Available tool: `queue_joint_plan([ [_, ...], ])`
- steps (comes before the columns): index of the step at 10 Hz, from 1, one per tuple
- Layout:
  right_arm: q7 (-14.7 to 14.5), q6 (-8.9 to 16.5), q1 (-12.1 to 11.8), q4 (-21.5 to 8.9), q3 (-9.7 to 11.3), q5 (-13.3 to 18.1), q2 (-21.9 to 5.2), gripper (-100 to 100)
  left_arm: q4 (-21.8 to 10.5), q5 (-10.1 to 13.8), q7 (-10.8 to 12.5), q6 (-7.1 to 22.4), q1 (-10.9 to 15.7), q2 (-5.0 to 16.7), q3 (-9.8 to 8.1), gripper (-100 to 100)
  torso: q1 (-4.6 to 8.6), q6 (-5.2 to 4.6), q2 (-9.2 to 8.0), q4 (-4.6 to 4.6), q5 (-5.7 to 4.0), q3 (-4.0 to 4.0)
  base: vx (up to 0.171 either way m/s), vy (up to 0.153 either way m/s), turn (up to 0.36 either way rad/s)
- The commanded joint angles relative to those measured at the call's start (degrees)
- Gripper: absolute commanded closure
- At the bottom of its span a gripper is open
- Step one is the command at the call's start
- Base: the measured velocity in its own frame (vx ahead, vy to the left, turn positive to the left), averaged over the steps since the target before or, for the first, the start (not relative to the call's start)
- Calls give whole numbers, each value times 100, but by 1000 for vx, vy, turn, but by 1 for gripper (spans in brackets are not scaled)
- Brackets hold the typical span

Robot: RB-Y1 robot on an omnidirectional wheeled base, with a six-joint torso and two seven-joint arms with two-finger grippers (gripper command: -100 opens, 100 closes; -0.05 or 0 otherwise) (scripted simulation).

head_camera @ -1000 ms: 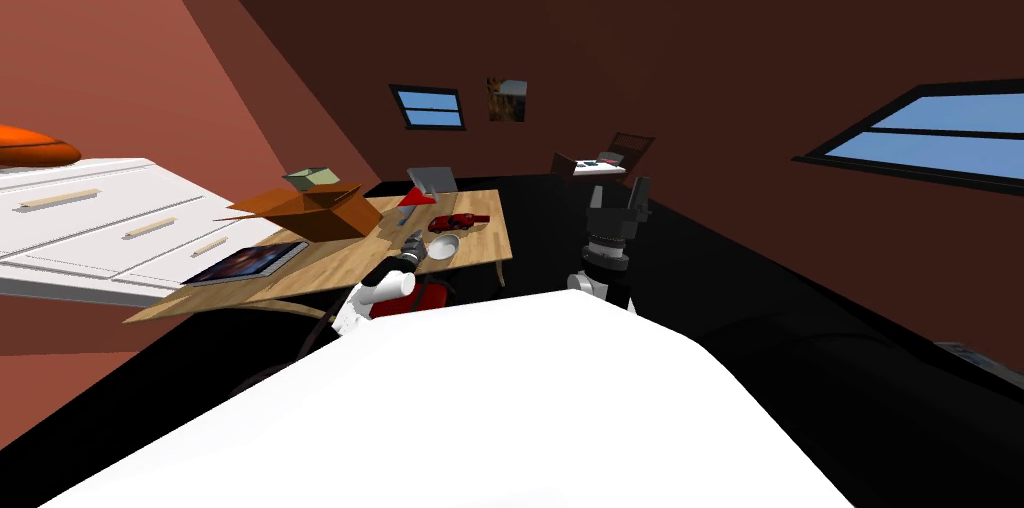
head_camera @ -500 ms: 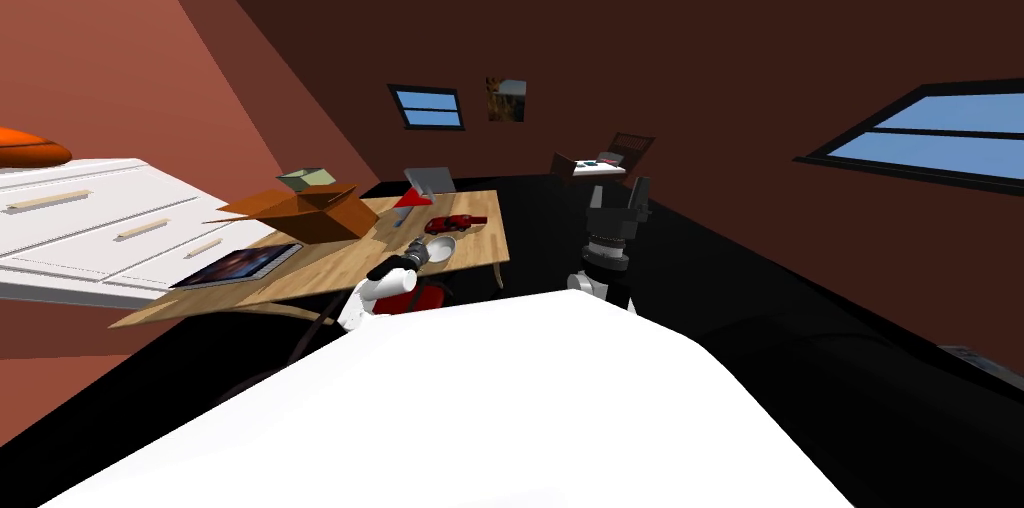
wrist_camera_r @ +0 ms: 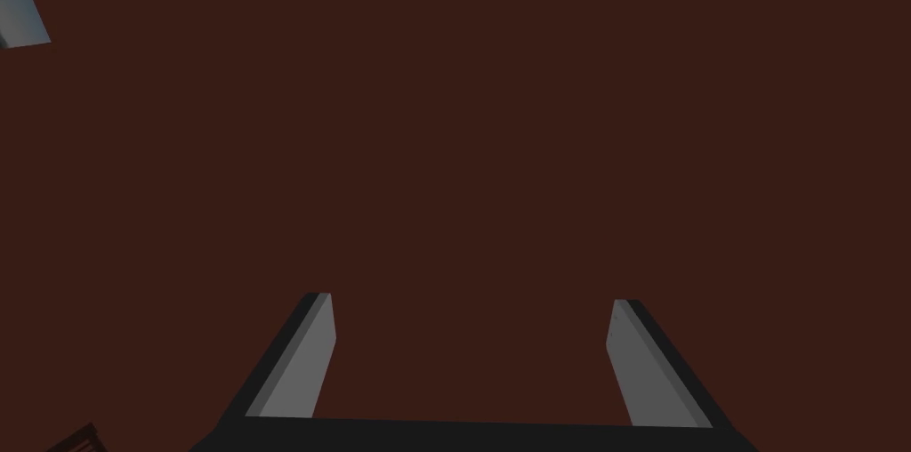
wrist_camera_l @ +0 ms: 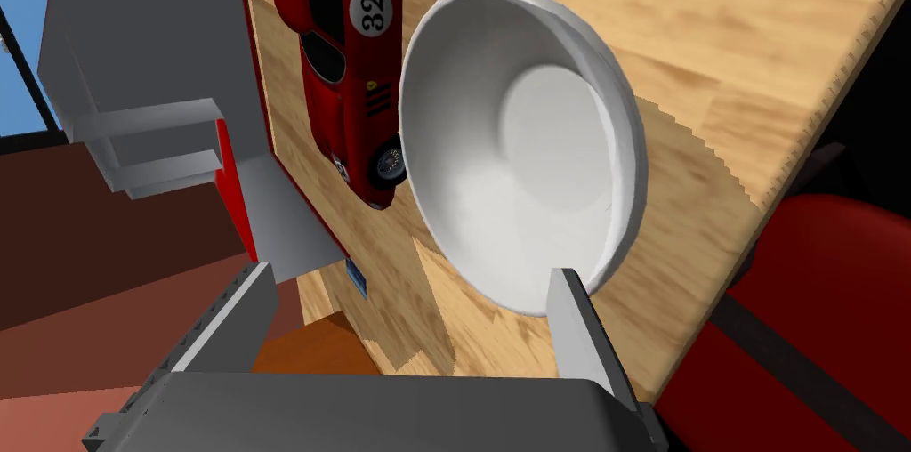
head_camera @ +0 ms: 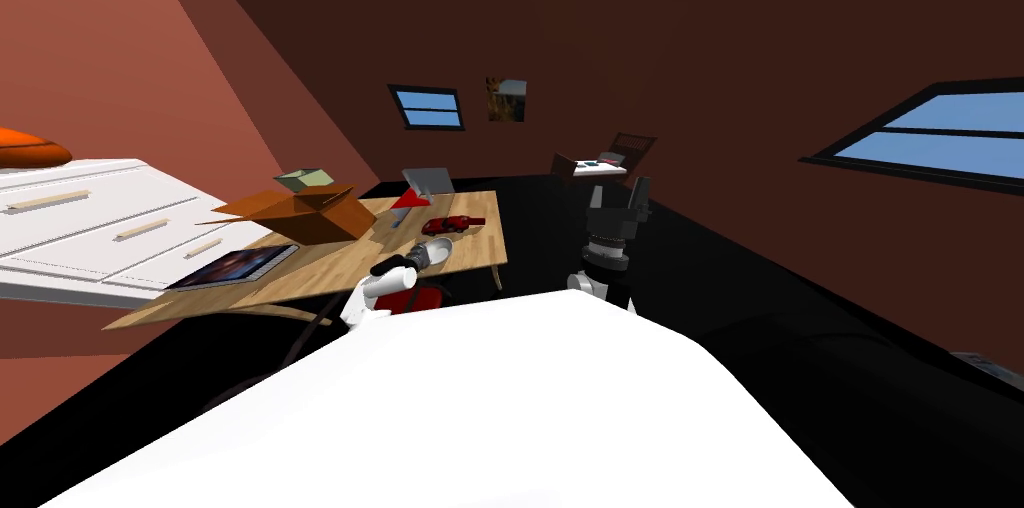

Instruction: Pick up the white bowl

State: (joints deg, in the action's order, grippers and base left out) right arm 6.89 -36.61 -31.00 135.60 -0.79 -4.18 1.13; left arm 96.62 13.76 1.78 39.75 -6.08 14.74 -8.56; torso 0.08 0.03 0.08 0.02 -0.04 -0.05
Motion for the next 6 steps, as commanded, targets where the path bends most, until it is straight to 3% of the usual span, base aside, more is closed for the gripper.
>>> queue_joint_plan([
  [1,0,0,0,0,0,0,0,0,-182,21,28,286,106,14,-37,-100,0,0,0,0,0,0,39,-39,19],
  [6,0,0,0,0,0,0,0,0,-556,55,105,1000,331,65,-136,-100,7,1,9,2,-1,-5,47,-44,39],
])
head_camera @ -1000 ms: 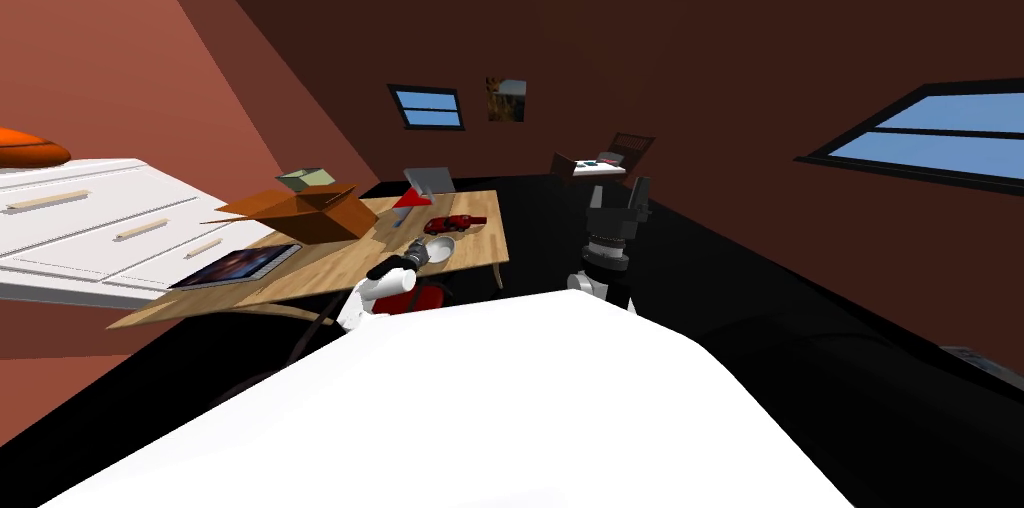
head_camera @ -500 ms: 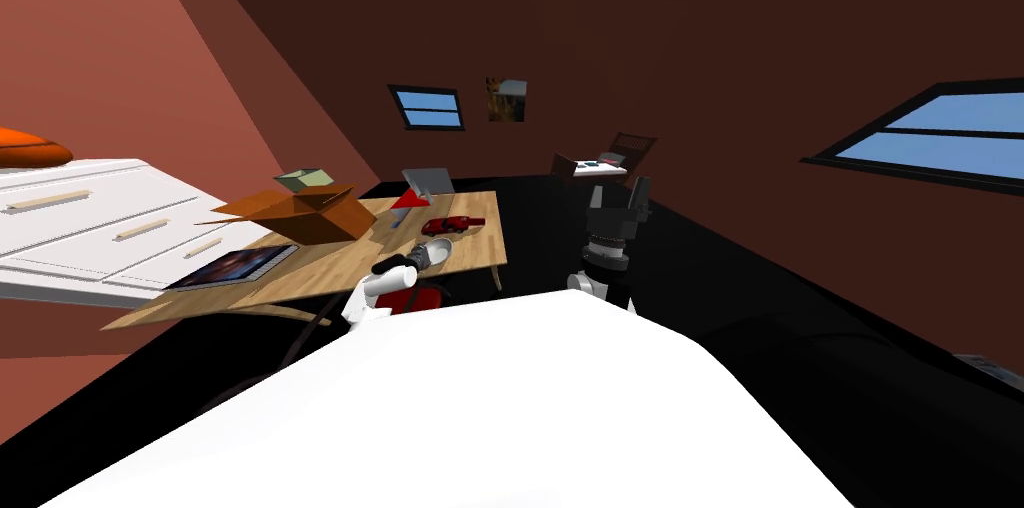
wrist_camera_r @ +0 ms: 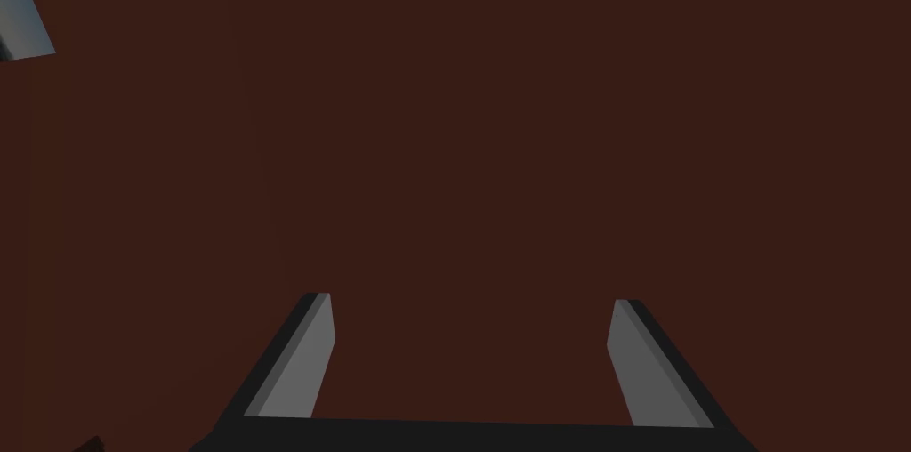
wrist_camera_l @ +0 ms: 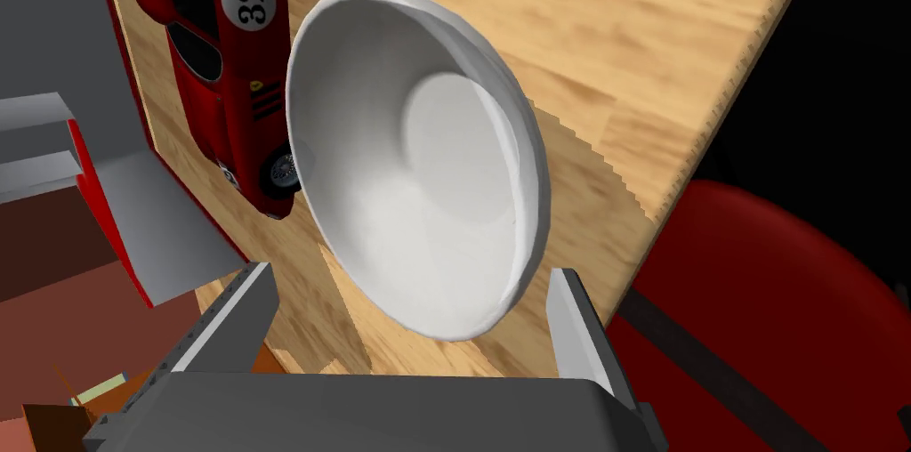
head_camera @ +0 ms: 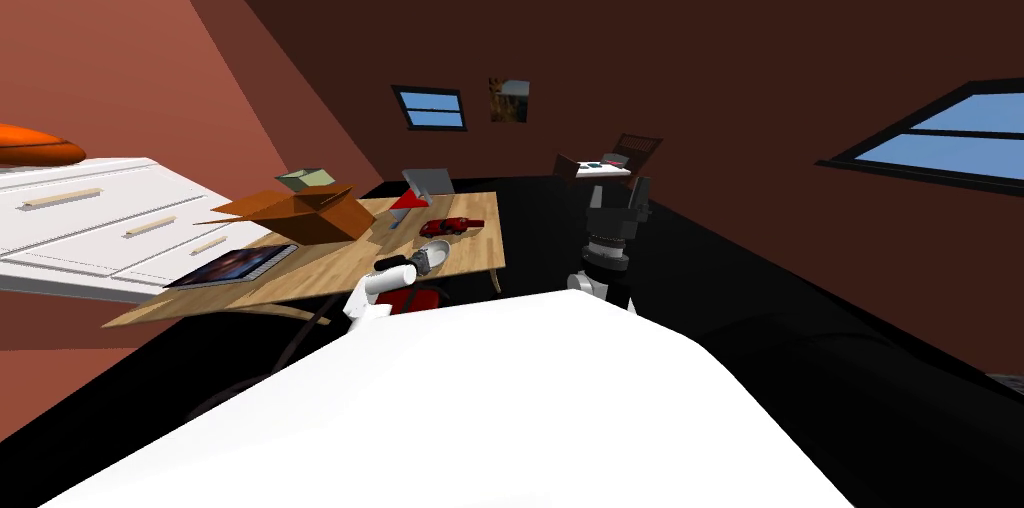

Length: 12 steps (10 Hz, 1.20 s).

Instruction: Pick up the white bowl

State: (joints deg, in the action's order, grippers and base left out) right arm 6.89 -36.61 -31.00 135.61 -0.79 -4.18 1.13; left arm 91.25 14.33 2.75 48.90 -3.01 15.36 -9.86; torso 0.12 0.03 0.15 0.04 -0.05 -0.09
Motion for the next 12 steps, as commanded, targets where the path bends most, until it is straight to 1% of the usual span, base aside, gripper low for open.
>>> queue_joint_plan([
  [1,0,0,0,0,0,0,0,0,-133,1,31,286,91,21,-37,-100,0,0,0,0,0,0,50,-33,39],
  [2,0,0,0,0,0,0,0,0,-240,3,54,420,152,38,-65,-100,-3,0,2,0,1,-1,58,-33,62],
  [3,0,0,0,0,0,0,0,0,-240,3,54,475,152,38,-65,-100,-4,0,4,1,1,-2,47,-21,23],
  [6,0,0,0,0,0,0,0,0,-522,-3,108,915,271,77,-125,-100,-6,1,6,1,1,-3,66,-27,52],
  [8,0,0,0,0,0,0,0,0,-714,-9,132,1128,263,74,-133,-100,-8,0,14,3,2,-8,79,-26,39],
  [9,0,0,0,0,0,0,0,0,-692,9,106,1005,267,81,-134,-100,-7,0,11,3,2,-7,31,-13,8],
  [10,0,0,0,0,0,0,0,0,-710,7,108,1021,266,79,-133,0,-12,0,-1,0,2,0,6,-2,-1],
  [11,0,0,0,0,0,0,0,0,-904,-27,99,837,294,40,-110,-100,-15,0,-11,-2,3,6,21,11,-8],
  [12,0,0,0,0,0,0,-1,0,-1002,-43,95,745,307,21,-99,-100,-20,0,-10,-2,4,6,32,19,-10],
])
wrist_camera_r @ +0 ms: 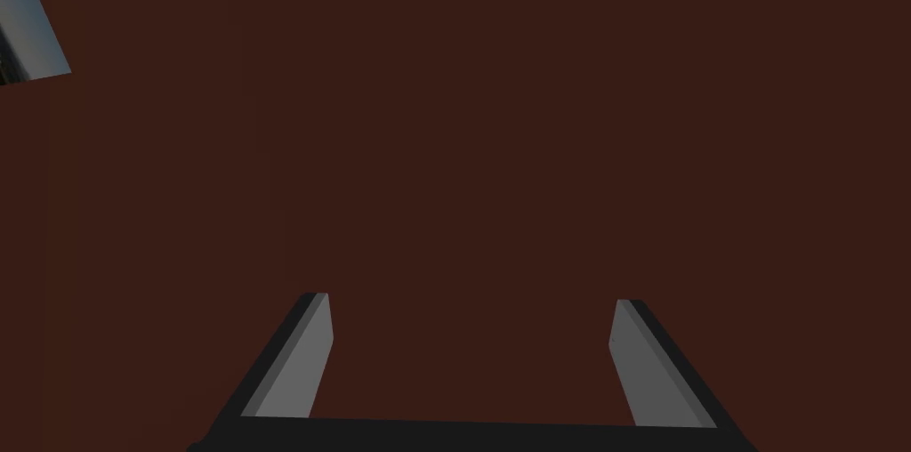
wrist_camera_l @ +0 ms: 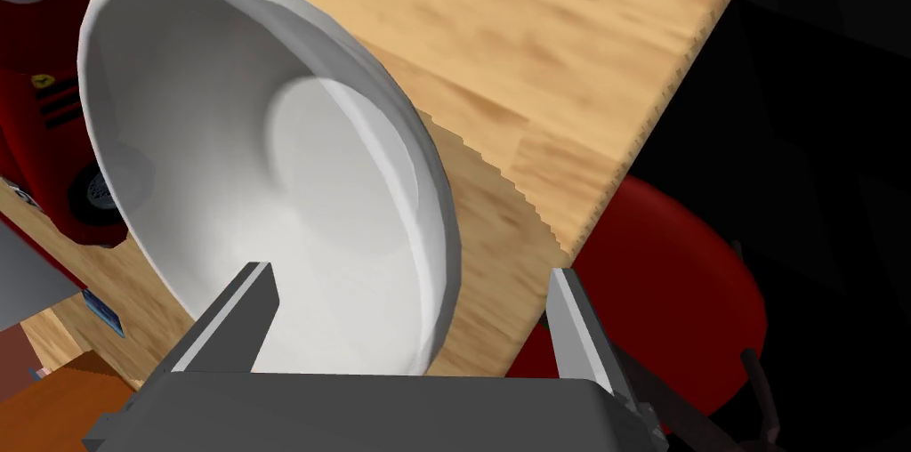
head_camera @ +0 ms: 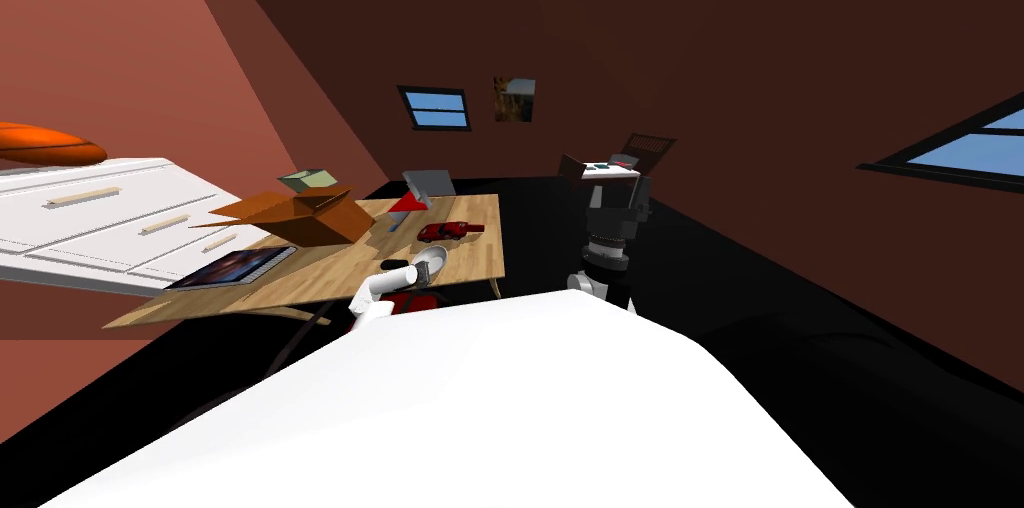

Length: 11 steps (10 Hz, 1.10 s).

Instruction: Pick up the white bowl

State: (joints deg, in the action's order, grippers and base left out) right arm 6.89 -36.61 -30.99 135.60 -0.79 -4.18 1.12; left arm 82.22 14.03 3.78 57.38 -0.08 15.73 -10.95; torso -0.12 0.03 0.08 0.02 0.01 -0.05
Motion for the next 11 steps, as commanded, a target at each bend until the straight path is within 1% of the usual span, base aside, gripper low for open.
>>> queue_joint_plan([
  [1,0,0,0,0,0,0,0,0,-197,-30,-12,-193,28,-36,21,-100,0,0,0,0,0,0,31,23,-6],
  [2,0,0,0,0,0,0,0,0,-295,-47,-16,-285,41,-55,33,-100,-2,0,1,0,1,-1,30,17,-6],
  [3,0,0,0,0,0,0,0,0,-214,-39,-12,-213,19,-47,27,-100,0,0,1,0,0,0,13,6,-2],
  [4,0,0,0,0,0,0,0,0,-223,-42,-12,-233,20,-51,29,100,3,0,-4,-1,-1,2,0,0,0],
  [8,0,0,0,0,0,0,0,0,-225,-41,-16,-226,18,-52,33,100,8,3,-12,-5,-4,8,0,0,0],
  [9,0,0,0,0,0,0,0,0,-226,-41,-15,-225,17,-52,33,0,9,3,-13,-6,-5,9,0,0,0],
  [10,0,0,0,0,0,0,0,0,-50,-5,-5,-56,8,-7,5,100,10,3,-15,-7,-5,10,-25,-13,13],
  [11,0,0,0,0,0,0,0,0,48,12,-1,35,-6,13,-7,100,16,3,-24,-11,-9,17,-33,-23,11],
])
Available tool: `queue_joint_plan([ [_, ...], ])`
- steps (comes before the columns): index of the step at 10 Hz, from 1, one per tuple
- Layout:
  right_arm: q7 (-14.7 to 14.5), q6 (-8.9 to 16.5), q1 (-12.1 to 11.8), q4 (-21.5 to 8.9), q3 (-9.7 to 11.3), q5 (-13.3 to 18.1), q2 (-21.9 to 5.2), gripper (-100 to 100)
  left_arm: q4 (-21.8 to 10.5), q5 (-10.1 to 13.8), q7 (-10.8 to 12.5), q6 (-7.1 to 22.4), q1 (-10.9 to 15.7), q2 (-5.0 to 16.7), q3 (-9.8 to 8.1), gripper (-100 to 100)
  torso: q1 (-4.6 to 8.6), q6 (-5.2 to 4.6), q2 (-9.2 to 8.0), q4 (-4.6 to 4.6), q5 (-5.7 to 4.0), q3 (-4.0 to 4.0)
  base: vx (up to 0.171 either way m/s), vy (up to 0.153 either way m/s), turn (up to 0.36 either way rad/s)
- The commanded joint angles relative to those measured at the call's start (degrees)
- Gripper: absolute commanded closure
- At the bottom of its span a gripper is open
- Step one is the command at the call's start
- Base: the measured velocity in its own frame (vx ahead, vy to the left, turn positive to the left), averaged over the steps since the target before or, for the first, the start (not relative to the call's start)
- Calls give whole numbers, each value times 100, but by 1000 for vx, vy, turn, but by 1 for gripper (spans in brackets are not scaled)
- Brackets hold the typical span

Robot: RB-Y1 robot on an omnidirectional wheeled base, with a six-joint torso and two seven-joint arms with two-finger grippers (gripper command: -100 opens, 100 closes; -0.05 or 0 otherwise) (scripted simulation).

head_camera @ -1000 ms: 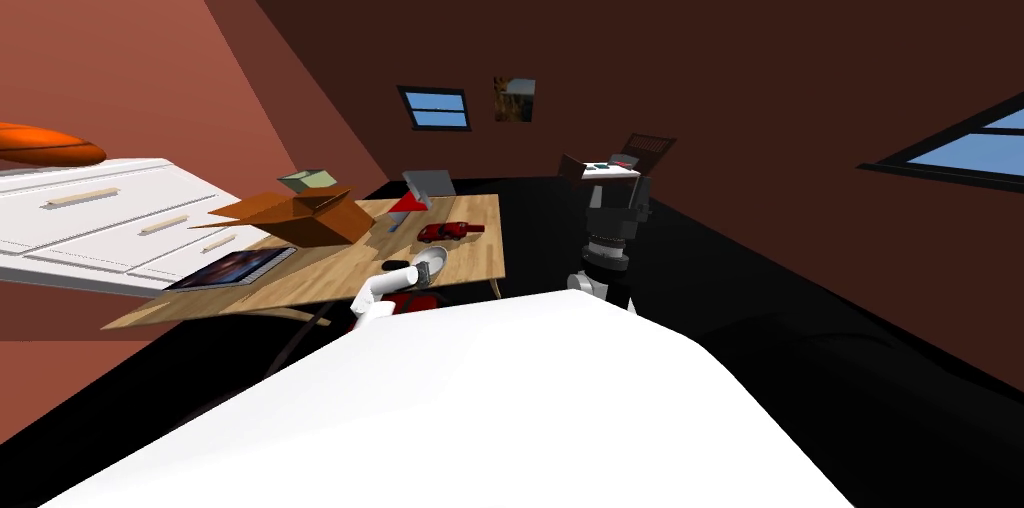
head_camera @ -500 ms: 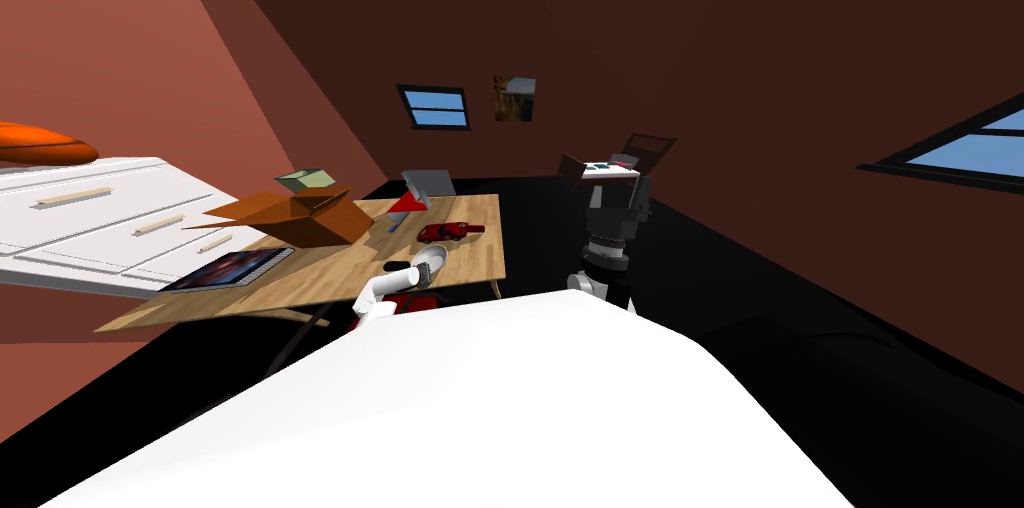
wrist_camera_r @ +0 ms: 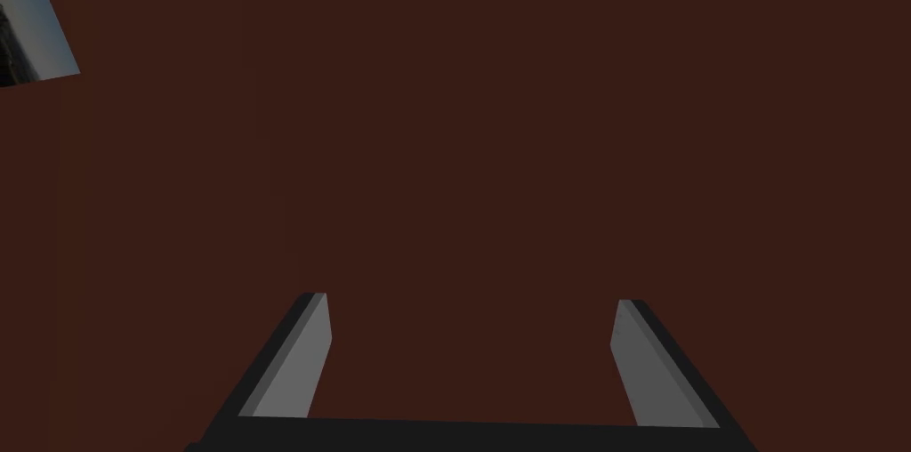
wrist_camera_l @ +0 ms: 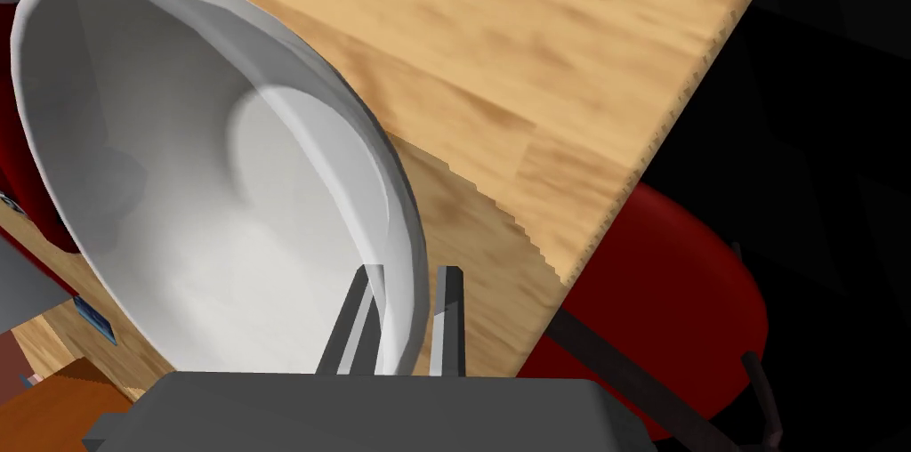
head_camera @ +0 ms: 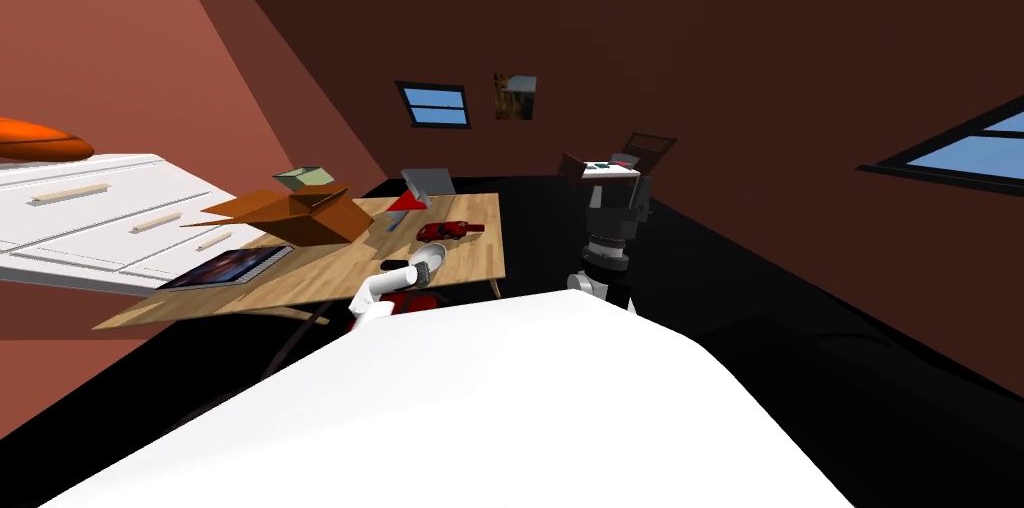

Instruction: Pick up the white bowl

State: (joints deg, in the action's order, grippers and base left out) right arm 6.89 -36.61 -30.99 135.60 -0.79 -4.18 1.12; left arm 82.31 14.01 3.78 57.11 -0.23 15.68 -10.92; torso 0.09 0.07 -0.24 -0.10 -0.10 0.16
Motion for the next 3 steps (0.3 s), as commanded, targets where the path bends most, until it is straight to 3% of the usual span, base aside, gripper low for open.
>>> queue_joint_plan([
  [1,0,0,0,0,0,0,0,0,186,39,5,198,-11,47,-26,100,0,0,0,0,0,0,-42,-28,14],
  [2,0,0,0,0,0,0,0,0,113,22,1,100,-22,23,-14,100,4,-1,-6,-2,-1,4,-21,-13,6],
  [3,0,0,0,0,0,0,0,0,126,24,3,124,-25,24,-16,0,0,-2,-1,-2,-1,2,0,0,0],
])
